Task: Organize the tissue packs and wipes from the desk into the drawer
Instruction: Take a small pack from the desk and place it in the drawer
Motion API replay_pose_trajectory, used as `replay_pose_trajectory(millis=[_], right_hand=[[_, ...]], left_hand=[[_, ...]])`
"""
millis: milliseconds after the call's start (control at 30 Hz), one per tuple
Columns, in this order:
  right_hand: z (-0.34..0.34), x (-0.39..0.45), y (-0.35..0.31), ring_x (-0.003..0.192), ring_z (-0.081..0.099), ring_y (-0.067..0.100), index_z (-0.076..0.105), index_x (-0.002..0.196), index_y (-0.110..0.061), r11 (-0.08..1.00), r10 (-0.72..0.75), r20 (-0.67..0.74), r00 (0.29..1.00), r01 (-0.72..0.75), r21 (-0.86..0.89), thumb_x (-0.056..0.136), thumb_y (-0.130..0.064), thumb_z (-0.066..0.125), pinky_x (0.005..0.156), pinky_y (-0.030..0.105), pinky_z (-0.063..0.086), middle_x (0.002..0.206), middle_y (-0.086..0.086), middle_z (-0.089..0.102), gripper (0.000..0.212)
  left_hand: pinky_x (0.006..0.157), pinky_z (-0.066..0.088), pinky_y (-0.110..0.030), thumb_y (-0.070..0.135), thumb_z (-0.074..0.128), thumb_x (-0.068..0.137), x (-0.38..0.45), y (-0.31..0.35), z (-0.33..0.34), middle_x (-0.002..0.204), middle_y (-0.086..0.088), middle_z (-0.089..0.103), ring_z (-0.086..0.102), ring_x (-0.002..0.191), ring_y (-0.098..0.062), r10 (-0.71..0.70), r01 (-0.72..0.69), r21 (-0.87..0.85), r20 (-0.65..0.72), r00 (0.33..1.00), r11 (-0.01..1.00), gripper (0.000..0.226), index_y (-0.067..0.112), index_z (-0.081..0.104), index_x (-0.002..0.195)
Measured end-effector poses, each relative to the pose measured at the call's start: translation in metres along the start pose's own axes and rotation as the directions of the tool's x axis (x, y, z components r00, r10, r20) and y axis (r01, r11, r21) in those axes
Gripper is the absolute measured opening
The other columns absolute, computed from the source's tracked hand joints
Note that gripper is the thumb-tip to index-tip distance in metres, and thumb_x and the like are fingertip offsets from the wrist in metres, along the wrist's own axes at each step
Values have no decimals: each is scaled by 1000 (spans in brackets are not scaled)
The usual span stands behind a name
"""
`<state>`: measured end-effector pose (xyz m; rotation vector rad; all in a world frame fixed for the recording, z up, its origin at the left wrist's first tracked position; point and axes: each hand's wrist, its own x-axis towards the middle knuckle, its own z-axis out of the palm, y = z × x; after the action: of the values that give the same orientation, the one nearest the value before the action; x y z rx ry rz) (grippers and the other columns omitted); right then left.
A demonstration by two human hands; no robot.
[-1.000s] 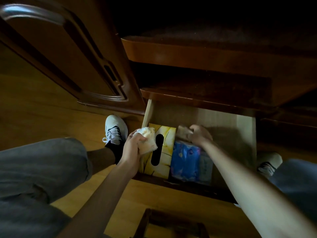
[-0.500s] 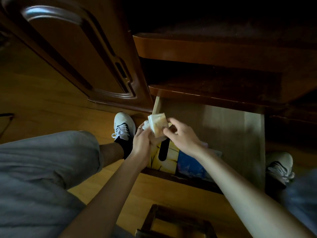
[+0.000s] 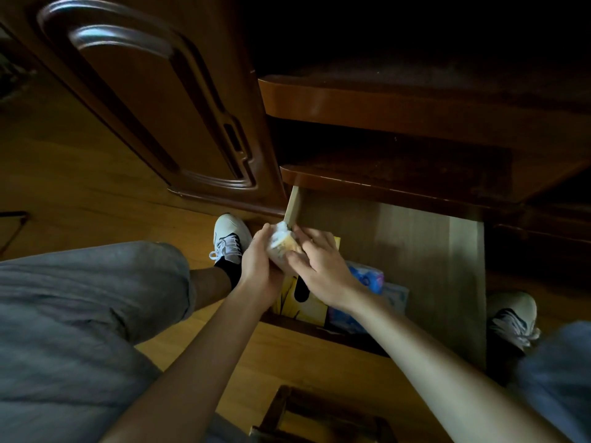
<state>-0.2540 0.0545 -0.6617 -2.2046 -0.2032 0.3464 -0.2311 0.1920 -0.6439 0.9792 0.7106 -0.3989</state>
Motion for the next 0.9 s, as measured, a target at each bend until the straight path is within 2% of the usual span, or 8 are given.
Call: replay_pose_trajectory(millis=[167, 267, 467, 533, 633, 733, 833, 900], right_hand=[[-2, 0, -5, 156, 11, 15, 10, 165, -18, 998, -34, 0, 999, 34, -56, 111, -43, 31, 120, 24, 4, 170, 4, 20, 63], [-2, 4, -11, 153, 21, 21, 9, 165, -14, 995, -60, 21, 998, 61, -82, 112, -34, 33, 120, 24, 2, 167, 7, 29, 61], [-9, 1, -14, 147, 27, 19, 15, 164, -13, 982, -124, -20, 992, 120, -143, 109, -32, 43, 126, 38, 16, 158, 6, 39, 65], [-10, 1, -13, 144, 27, 17, 19, 163, -14, 986, -107, -41, 993, 100, -135, 107, -36, 46, 121, 37, 23, 157, 3, 40, 66], [-14, 3, -11, 140, 30, 17, 22, 162, -13, 984, -107, -22, 994, 103, -142, 104, -42, 51, 114, 33, 27, 155, 3, 44, 71], [-21, 6, -7, 133, 44, 22, 32, 159, -15, 992, -79, 12, 997, 80, -97, 99, -43, 60, 108, 35, 40, 148, 7, 52, 71], [-27, 10, -2, 134, 47, 23, 33, 158, -19, 999, -23, 29, 999, 24, -35, 98, -46, 63, 108, 40, 44, 147, 7, 51, 72], [-22, 13, 1, 145, 31, 22, 23, 162, -19, 994, -43, 44, 998, 47, -96, 103, -47, 53, 120, 42, 30, 155, 7, 42, 71]], left_hand=[[94, 53, -40, 61, 46, 99, -7, 3, 5, 128, -20, 67, 66, 118, -30, -18, 21, -19, 132, 991, 1000, 66, 5, 71, 123], [96, 54, -44, 46, 53, 100, -6, 4, 8, 125, -21, 68, 68, 114, -31, -20, 22, -27, 90, 996, 999, 53, 4, 63, 131], [113, 35, -61, 38, 61, 98, -2, 5, 6, 137, -37, 52, 52, 128, -49, 64, -77, 124, 110, 992, 989, 58, -6, 53, 136], [111, 40, -58, 37, 61, 98, -3, 4, 7, 134, -37, 54, 55, 126, -49, 84, -99, 137, 111, 990, 986, 58, -7, 53, 135], [90, 55, -46, 36, 63, 98, -1, 3, 6, 119, -29, 64, 66, 109, -39, 106, -116, 151, 76, 991, 982, 56, -5, 54, 134], [77, 57, -39, 40, 59, 99, -1, 1, 7, 114, -23, 67, 69, 99, -33, 51, -61, 148, 71, 996, 987, 55, -2, 57, 133], [79, 58, -37, 43, 51, 102, -2, 1, 8, 116, -19, 70, 71, 103, -28, -73, 68, 44, 130, 989, 997, 51, 1, 62, 128], [94, 53, -41, 44, 42, 105, -1, 3, 7, 129, -21, 66, 66, 117, -30, -105, 111, -20, 187, 977, 994, 53, 2, 59, 133]])
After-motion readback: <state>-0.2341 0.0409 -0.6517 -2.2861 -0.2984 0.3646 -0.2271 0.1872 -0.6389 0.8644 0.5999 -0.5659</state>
